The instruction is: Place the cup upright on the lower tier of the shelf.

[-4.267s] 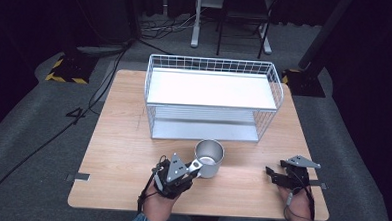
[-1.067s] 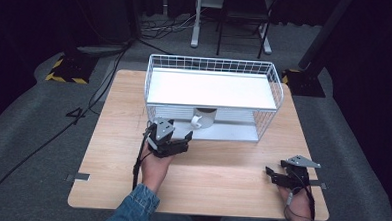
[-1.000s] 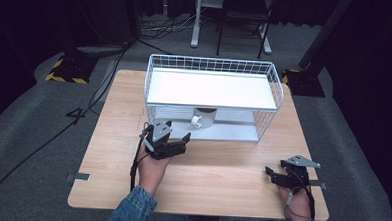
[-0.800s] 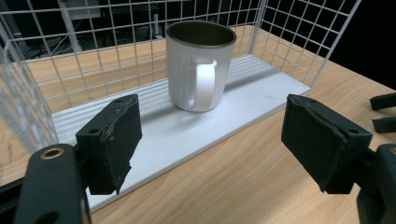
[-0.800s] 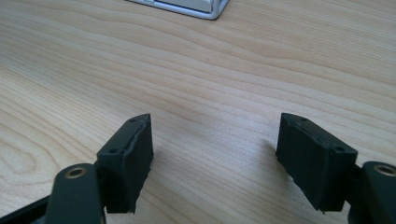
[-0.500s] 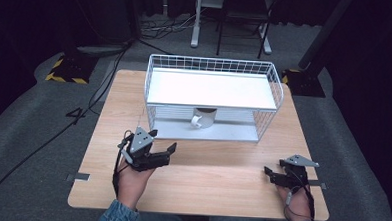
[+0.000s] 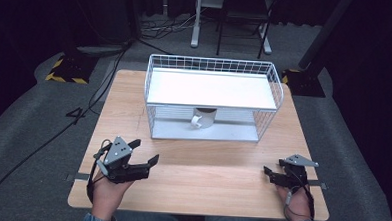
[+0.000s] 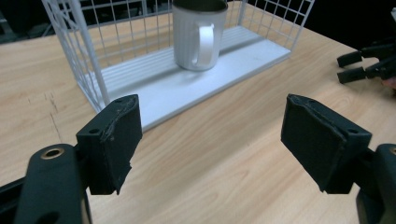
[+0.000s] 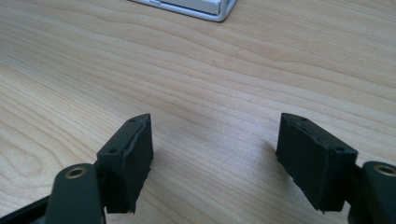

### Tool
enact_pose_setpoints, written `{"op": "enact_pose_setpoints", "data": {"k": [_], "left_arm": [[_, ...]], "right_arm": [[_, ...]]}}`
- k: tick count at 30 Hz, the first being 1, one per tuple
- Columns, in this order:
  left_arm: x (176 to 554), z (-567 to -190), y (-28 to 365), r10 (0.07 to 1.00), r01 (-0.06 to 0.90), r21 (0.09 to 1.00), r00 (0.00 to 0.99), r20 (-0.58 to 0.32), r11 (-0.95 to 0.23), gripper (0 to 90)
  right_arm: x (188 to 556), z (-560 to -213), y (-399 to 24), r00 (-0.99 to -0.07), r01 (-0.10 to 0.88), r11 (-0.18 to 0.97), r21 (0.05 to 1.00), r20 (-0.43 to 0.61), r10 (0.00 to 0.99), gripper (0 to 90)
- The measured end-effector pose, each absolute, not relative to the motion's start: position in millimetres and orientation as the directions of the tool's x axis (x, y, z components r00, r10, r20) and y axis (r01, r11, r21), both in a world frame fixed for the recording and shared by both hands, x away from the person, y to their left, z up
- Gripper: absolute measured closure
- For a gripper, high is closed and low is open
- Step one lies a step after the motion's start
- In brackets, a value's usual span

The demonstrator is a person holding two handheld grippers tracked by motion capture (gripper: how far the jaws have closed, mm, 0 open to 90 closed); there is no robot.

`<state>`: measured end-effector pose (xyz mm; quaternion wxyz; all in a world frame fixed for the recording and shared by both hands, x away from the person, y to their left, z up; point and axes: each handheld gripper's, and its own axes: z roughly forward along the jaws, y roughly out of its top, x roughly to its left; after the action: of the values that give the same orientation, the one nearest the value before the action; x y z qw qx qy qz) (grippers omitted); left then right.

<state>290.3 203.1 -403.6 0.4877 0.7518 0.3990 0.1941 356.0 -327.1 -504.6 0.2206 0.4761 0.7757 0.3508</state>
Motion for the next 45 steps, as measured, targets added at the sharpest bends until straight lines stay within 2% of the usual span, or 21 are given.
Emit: {"op": "enact_pose_setpoints", "data": {"k": [8, 15, 25, 30, 32, 37, 41, 45], "left_arm": [[281.1, -421.1, 230.2, 0.766, 0.429, 0.876, 0.632, -0.118, -0.22, 19.1], [281.5, -443.9, 256.0, 0.794, 0.482, 0.852, 0.59, -0.144, -0.204, 17.4], [294.1, -480.4, 272.9, 0.825, 0.607, 0.737, 0.551, -0.123, -0.296, 17.2], [298.8, -491.0, 269.5, 0.839, 0.639, 0.683, 0.539, -0.069, -0.354, 17.0], [299.4, -493.8, 268.1, 0.845, 0.655, 0.67, 0.529, -0.077, -0.349, 16.3], [301.3, -501.0, 270.8, 0.851, 0.66, 0.668, 0.52, -0.075, -0.344, 15.0], [300.6, -505.4, 270.5, 0.854, 0.626, 0.688, 0.521, -0.019, -0.367, 14.5], [302.9, -506.0, 271.0, 0.848, 0.624, 0.686, 0.53, -0.018, -0.375, 10.5]], "right_arm": [[356.0, -504.7, -327.2, -0.449, 0.584, 0.301, 0.754, -0.008, 0.893, 27.3], [355.8, -504.6, -327.0, -0.453, 0.583, 0.304, 0.754, -0.008, 0.891, 27.4], [355.8, -504.6, -327.0, -0.454, 0.583, 0.304, 0.754, -0.008, 0.891, 27.3], [355.6, -504.6, -326.7, -0.457, 0.583, 0.306, 0.753, -0.008, 0.889, 27.3], [355.6, -504.6, -326.7, -0.457, 0.583, 0.306, 0.753, -0.008, 0.889, 27.3], [355.6, -504.6, -326.8, -0.457, 0.583, 0.306, 0.753, -0.008, 0.889, 27.3], [355.6, -504.6, -326.8, -0.457, 0.583, 0.306, 0.753, -0.008, 0.889, 27.3], [355.6, -504.6, -326.8, -0.457, 0.583, 0.306, 0.753, -0.008, 0.889, 27.3]]}}
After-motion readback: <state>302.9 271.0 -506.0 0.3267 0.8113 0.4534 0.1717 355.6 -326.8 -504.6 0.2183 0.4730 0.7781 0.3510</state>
